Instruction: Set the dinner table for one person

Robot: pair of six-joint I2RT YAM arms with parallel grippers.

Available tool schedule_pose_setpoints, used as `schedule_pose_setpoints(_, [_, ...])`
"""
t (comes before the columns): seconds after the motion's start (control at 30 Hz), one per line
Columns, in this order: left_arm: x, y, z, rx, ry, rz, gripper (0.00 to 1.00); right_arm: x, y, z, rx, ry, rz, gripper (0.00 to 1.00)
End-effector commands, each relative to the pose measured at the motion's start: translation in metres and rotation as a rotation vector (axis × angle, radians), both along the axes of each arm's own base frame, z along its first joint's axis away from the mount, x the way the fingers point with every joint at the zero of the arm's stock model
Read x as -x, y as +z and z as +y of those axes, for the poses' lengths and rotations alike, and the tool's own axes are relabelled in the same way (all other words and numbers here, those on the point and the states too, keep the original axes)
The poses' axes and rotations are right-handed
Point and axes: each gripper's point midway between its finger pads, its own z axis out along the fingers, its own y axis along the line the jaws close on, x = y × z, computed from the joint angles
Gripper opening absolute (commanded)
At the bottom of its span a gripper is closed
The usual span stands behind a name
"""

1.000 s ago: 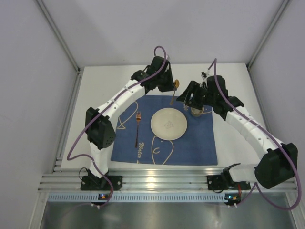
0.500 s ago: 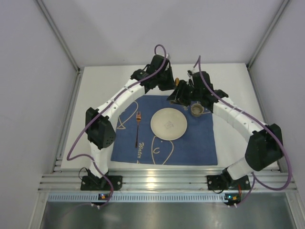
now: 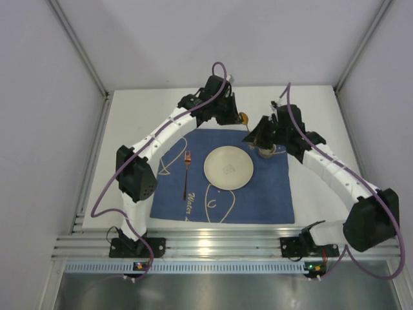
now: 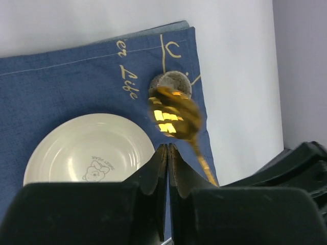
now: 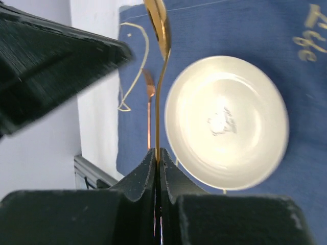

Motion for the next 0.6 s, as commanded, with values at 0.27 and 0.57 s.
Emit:
schedule_pose_setpoints(0.27, [-0.029,-0.022,0.065,-0.115,0.131,-0.016,0.87,0.063,-0.070,-0.055,0.035,-0.045,0.176,0.00])
schedule_pose_setpoints(0.57, [-0.037,-0.042,0.112,-0.129,0.226,0.045,0.82,0.073,-0.100,-0.069,0.093,-0.119,0.284,0.00])
